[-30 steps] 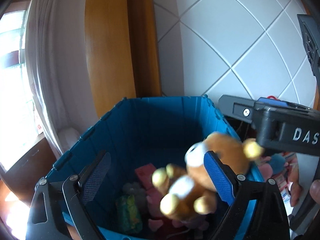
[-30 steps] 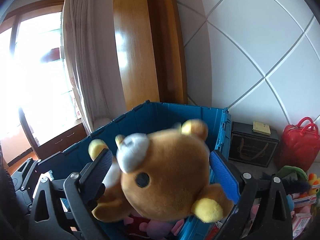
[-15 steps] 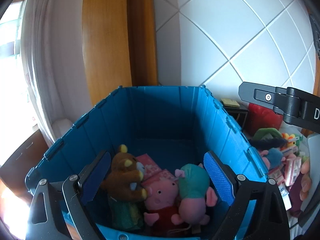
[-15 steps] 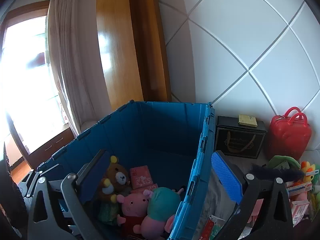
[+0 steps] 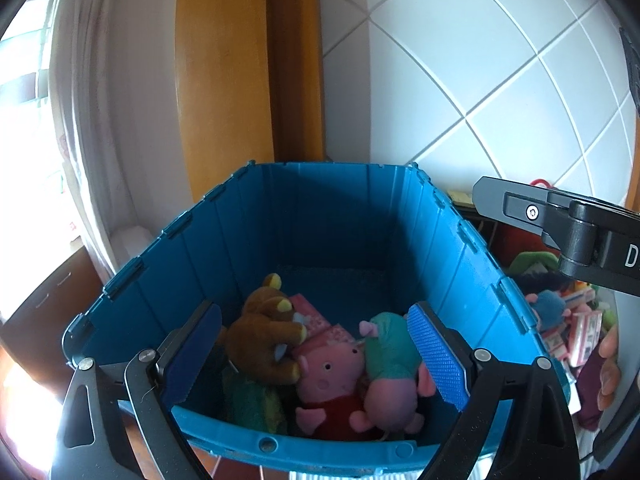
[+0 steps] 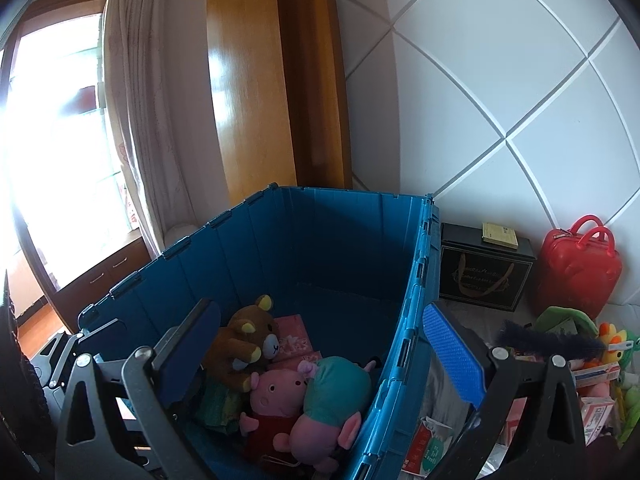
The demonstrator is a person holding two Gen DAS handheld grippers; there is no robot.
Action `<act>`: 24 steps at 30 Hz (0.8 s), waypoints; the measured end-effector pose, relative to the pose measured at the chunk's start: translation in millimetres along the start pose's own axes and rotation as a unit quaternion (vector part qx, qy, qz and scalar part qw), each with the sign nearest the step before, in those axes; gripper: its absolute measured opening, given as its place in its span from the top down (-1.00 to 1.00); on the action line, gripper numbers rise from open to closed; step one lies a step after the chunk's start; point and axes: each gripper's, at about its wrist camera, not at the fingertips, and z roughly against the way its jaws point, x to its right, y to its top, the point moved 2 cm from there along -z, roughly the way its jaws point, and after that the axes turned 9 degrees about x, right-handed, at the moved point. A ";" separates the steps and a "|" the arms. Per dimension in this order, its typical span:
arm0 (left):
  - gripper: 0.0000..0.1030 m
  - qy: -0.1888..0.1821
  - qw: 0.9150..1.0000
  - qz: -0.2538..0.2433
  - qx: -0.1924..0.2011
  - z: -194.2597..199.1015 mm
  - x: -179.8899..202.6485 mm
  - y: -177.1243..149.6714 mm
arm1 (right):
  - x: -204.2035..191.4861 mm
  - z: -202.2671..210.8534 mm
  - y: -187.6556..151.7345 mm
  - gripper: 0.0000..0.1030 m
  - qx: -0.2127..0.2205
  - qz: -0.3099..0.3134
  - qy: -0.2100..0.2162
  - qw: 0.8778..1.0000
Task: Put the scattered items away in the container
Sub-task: 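Withdraw both tools from the crate back toward the bed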
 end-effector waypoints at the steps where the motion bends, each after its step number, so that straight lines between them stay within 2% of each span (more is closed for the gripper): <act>1: -0.85 0.000 1.000 0.001 -0.001 0.9 -0.8 -0.9 | -0.8 0.8 -0.5 -1.00 0.000 0.000 -0.001 1.000; 15: -0.85 -0.013 1.000 0.009 0.006 17.7 12.1 -5.6 | 7.6 22.6 -13.2 -1.00 -0.007 -0.004 -0.020 1.000; 24: -0.85 -0.042 0.999 -0.010 0.027 44.1 75.7 2.7 | 60.9 70.5 -26.3 -1.00 0.000 -0.025 -0.062 0.998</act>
